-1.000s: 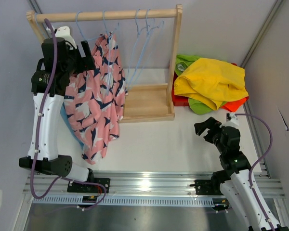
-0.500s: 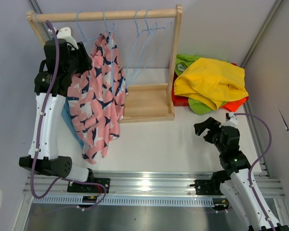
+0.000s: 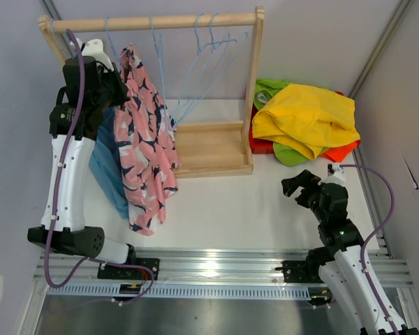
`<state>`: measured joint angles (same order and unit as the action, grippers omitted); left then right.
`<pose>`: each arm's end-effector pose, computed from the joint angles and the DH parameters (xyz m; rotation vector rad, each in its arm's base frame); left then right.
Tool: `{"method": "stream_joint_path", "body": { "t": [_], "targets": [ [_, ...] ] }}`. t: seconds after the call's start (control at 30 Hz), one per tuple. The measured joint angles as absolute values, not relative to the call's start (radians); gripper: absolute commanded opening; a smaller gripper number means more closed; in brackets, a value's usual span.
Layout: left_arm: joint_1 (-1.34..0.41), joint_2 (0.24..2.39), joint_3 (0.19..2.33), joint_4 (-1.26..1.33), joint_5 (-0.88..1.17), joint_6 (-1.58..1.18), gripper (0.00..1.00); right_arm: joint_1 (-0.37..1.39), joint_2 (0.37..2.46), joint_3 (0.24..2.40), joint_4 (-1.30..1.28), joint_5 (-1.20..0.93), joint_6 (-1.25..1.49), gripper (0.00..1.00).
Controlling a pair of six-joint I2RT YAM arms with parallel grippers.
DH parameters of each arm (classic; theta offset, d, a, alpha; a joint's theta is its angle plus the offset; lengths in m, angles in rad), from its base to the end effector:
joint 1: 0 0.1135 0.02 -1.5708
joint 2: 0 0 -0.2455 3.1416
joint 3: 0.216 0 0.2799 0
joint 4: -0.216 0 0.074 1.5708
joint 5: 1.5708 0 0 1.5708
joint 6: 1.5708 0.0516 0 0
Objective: Remove the shorts from the hanger
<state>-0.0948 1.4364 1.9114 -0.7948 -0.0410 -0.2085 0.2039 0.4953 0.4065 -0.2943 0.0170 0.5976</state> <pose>0.3207 -0.0284 0.4957 -0.1356 1.8889 -0.1682 0.1942 0.0393 0.2187 0.4002 1.9481 0.5082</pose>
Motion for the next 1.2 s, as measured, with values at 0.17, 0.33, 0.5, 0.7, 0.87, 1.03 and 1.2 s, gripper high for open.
{"method": "stream_joint_path", "body": {
  "t": [0.17, 0.33, 0.5, 0.7, 0.87, 1.03, 1.2],
  "targets": [
    [-0.125, 1.452, 1.969, -0.838, -0.054, -0.196, 0.00, 0.204, 0.495, 0.407, -0.294, 0.017, 0.598, 0.98],
    [-0.232, 1.519, 2.247, -0.929, -0.099, -0.162, 0.00, 0.204, 0.495, 0.407, -0.294, 0.006, 0.598, 0.98],
    [-0.302, 1.488, 2.370, -1.014, -0.136, -0.141, 0.00, 0.204, 0.495, 0.411, -0.298, -0.006, 0.598, 0.99],
    [-0.327, 1.246, 2.092, -0.979, -0.176, -0.131, 0.00, 0.204, 0.484, 0.476, -0.328, -0.033, 0.578, 0.99],
    [-0.329, 0.957, 1.805, -1.001, -0.179, -0.149, 0.00, 0.204, 0.476, 0.553, -0.311, -0.133, 0.562, 0.99],
    [-0.330, 0.802, 1.712, -1.035, -0.074, -0.157, 0.00, 0.204, 0.496, 0.659, -0.258, -0.290, 0.556, 0.99],
    [-0.347, 0.770, 1.558, -1.013, 0.192, -0.165, 0.00, 0.207, 0.555, 0.791, -0.185, -0.492, 0.557, 1.00]
  ]
}}
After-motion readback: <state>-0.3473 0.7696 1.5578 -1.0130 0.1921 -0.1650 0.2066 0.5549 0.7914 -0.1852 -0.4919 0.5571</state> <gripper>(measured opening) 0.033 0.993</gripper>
